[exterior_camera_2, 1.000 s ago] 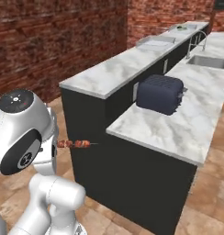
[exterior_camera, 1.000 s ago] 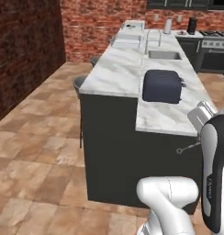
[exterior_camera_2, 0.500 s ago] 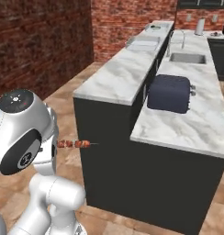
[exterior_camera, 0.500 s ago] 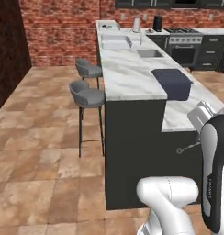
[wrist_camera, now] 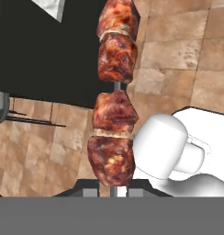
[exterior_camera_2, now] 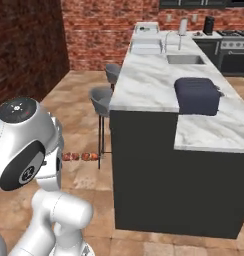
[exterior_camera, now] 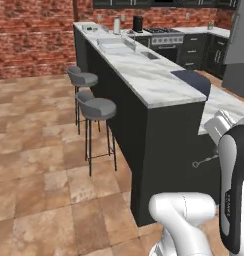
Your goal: Place the cold items (cucumber and squash) from the fridge in one tupperware on the dining counter. Place the warm items (kebab skewer and hot dog) in the stove area in another tupperware.
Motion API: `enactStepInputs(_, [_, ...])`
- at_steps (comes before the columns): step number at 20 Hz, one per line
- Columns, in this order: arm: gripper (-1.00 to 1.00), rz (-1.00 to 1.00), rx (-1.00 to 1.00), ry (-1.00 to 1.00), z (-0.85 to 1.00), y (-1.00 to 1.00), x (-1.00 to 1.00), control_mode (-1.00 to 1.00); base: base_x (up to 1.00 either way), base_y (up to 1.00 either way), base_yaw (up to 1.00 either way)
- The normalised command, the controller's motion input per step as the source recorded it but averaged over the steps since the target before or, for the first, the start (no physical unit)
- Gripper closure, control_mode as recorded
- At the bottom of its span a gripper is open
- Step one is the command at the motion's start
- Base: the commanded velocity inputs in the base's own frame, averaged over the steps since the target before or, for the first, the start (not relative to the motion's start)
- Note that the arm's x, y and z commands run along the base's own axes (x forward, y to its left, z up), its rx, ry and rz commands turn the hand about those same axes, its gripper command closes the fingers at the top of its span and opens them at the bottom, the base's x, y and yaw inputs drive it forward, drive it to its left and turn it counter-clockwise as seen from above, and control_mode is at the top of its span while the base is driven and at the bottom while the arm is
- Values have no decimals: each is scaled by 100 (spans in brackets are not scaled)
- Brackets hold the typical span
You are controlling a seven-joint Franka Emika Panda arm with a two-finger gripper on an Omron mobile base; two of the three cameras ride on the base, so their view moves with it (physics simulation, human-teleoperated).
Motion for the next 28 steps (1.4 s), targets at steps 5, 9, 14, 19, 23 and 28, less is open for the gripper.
enactStepInputs(5, [100,0,0,0,0,0,0,100,24,100,-41])
enactStepInputs(9, [100,0,0,0,0,0,0,100,36,100,-42])
enactStepInputs(14, [100,0,0,0,0,0,0,100,37,100,-40])
enactStepInputs(19, [100,0,0,0,0,0,0,100,39,100,-40])
enactStepInputs(23, [100,0,0,0,0,0,0,100,42,100,-42])
enactStepInputs(28, [100,0,0,0,0,0,0,100,53,100,-46])
